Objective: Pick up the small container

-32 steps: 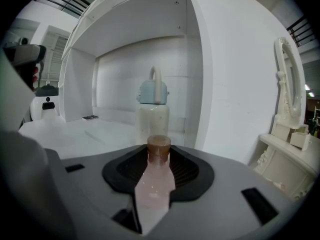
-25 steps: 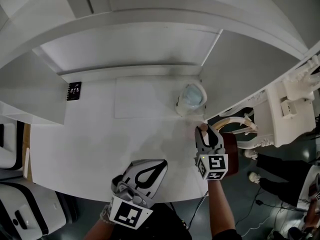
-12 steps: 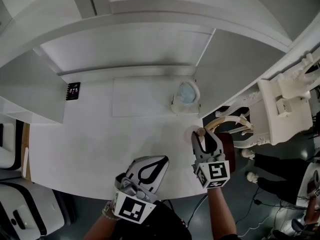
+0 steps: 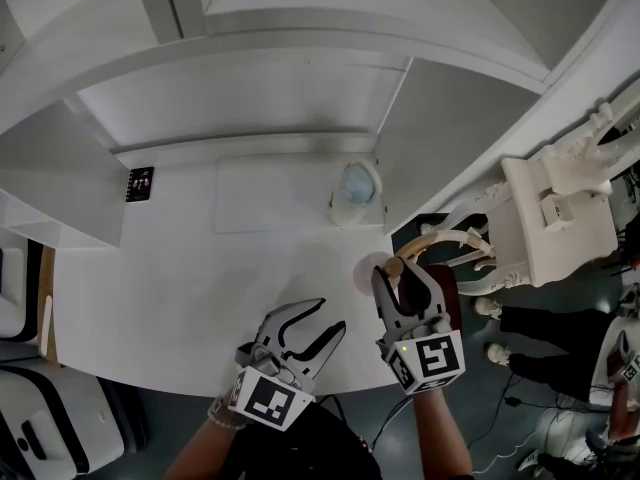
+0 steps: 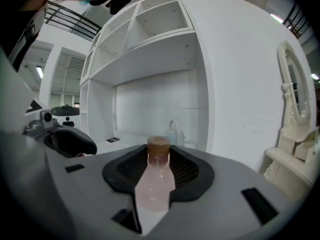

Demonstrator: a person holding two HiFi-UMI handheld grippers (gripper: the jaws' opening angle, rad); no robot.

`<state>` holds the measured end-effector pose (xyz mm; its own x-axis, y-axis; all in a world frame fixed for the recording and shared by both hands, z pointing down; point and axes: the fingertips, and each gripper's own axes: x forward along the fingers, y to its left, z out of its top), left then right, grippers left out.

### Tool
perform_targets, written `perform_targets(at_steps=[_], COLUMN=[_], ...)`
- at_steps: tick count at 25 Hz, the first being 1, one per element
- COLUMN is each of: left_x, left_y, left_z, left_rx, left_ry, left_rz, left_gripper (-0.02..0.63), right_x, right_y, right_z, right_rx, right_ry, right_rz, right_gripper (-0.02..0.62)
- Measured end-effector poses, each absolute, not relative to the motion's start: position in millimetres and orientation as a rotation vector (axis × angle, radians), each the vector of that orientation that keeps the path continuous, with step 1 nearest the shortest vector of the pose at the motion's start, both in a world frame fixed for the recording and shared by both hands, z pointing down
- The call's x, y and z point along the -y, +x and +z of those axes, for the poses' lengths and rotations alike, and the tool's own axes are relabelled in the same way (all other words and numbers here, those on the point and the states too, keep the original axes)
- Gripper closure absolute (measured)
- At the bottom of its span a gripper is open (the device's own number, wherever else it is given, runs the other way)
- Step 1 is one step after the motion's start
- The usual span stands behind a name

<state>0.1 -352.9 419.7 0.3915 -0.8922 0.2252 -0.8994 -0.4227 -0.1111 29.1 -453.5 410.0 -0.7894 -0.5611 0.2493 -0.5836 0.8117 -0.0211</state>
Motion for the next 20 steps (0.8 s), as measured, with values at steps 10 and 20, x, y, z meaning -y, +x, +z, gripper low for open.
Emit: perform_targets(at_steps=[10, 20], left_x=[349.1, 334.3], left_y=[19.2, 32.7], left_z=[423.1, 415.7], left_rx=[1.621, 1.600], left_ry=[2.632, 2.690], left_rz=[0.474, 0.531], left_gripper=[0.341, 0.287], right_x=[415.1, 372.3], right_y=[29.4, 28.9], right_z=[363.3, 336.8], right_rx=[2.834, 2.886], right_ry=[0.801, 0.734], right_rz=[0.087, 0.082], right_gripper=[0.454, 0.454])
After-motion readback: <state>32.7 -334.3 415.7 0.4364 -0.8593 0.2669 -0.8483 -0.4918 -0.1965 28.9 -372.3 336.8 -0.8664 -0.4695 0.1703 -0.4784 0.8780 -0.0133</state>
